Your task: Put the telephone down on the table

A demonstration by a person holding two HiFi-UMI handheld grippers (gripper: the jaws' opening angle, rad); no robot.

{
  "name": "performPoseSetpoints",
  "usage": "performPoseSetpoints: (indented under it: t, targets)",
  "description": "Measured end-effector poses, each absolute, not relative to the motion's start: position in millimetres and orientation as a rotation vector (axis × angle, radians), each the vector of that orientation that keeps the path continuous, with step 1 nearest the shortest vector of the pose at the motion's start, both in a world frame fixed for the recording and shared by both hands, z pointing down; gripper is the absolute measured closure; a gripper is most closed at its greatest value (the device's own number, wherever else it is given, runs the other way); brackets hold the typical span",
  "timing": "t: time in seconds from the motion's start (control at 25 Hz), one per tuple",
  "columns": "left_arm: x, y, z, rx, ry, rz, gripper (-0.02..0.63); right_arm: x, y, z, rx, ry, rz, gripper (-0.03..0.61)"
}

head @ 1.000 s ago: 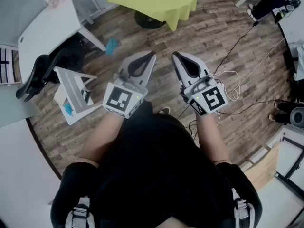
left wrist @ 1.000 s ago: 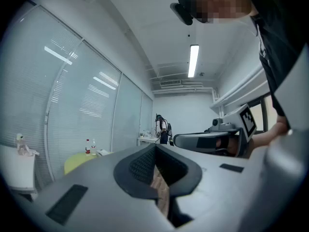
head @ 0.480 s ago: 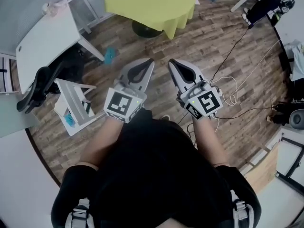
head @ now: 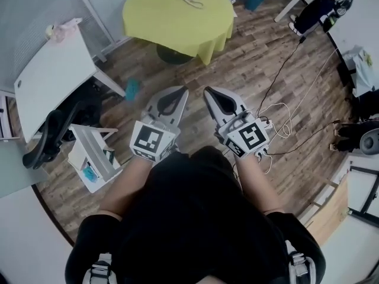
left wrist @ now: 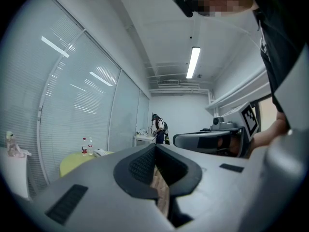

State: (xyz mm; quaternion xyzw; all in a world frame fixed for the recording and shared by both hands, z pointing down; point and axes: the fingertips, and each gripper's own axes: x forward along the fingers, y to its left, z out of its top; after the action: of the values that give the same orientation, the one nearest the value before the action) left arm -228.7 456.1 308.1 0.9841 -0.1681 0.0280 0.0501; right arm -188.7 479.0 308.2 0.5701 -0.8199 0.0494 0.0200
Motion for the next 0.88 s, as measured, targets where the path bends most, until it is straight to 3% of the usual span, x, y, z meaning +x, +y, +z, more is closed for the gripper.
performPoseSetpoints:
  t: [0.4, 0.88]
  targets:
    - [-185, 409, 314, 2.975, -0.505, 0.084, 0.604, -139, 436, 310, 1.820, -2.530, 0.168, 0.560]
    - [-67, 353, 303, 2.972, -0.616, 0.089, 0.604, -23, 373, 304, 1.720, -2.623, 0.175, 0.560]
